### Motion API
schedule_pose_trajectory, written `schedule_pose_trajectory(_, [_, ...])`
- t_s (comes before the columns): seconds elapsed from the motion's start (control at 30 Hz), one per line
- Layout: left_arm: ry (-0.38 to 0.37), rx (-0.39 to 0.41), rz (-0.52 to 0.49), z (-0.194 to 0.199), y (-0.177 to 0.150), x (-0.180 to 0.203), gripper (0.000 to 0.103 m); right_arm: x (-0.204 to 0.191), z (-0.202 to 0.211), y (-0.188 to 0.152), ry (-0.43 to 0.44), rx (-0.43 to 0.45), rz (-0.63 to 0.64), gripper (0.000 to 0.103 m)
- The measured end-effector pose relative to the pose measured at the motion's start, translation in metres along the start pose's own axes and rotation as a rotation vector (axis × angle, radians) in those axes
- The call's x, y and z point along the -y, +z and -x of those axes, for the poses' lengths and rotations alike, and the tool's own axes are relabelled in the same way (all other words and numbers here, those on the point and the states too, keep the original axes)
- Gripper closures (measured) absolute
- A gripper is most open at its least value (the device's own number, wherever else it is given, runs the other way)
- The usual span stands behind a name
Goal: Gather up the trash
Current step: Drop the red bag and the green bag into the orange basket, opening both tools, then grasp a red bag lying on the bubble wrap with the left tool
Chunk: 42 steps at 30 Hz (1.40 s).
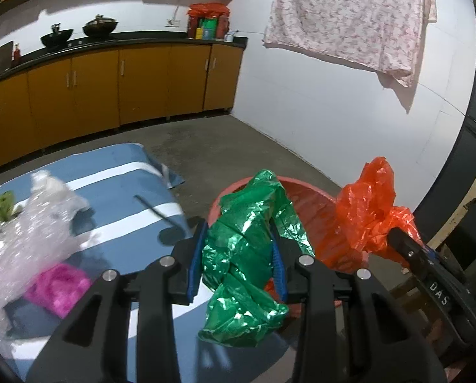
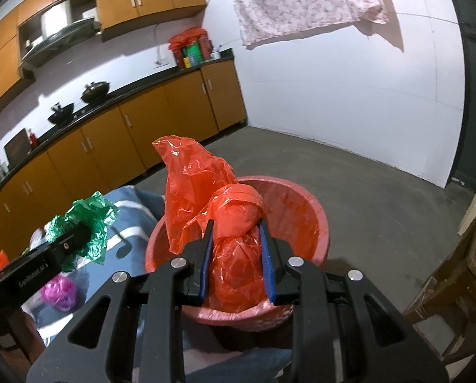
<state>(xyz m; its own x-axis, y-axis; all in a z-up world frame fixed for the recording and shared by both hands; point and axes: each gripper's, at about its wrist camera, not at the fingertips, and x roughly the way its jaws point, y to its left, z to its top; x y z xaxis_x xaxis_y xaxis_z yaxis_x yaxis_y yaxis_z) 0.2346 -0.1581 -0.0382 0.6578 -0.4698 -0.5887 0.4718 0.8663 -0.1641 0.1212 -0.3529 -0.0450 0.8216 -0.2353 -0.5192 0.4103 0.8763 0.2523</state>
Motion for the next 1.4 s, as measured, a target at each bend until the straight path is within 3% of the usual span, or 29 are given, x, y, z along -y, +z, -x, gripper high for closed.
schedule_pose_trajectory(0.37, [-0.065,-0.039,-0.006,-0.051,0.013,0.02,0.065,0.011,-0.024,0.021,-0.022,0.035,-0.07,0.076])
schedule_pose_trajectory(0.47, [-0.068,-0.046,0.007,-0.062,0.014,0.023,0.052,0.013,-0.033,0.027,-0.006,0.033,-0.09,0.07])
schedule_pose_trajectory(0.5, [-0.069,-0.05,0.017,-0.064,0.014,0.022,0.048,0.015,-0.036,0.028,-0.001,0.029,-0.099,0.063])
schedule_pose_trajectory(0.6, [-0.073,-0.061,0.05,-0.069,0.013,0.015,0.041,0.019,-0.038,0.028,0.001,0.027,-0.103,0.056])
schedule_pose_trajectory(0.8, [-0.014,-0.035,0.071,-0.056,0.007,-0.006,0.028,0.025,-0.031,0.019,-0.03,0.027,-0.093,0.038])
schedule_pose_trajectory(1.03, [0.107,0.047,0.053,-0.006,-0.008,-0.025,0.016,0.01,-0.017,0.002,-0.068,0.035,-0.017,0.014])
schedule_pose_trajectory(1.23, [0.222,0.116,0.026,0.046,-0.025,-0.046,0.014,-0.02,-0.005,-0.004,-0.05,0.04,0.07,0.014])
schedule_pose_trajectory(1.4, [0.34,0.166,0.025,0.091,-0.045,-0.071,0.013,-0.051,0.006,-0.011,0.042,0.022,0.117,0.015])
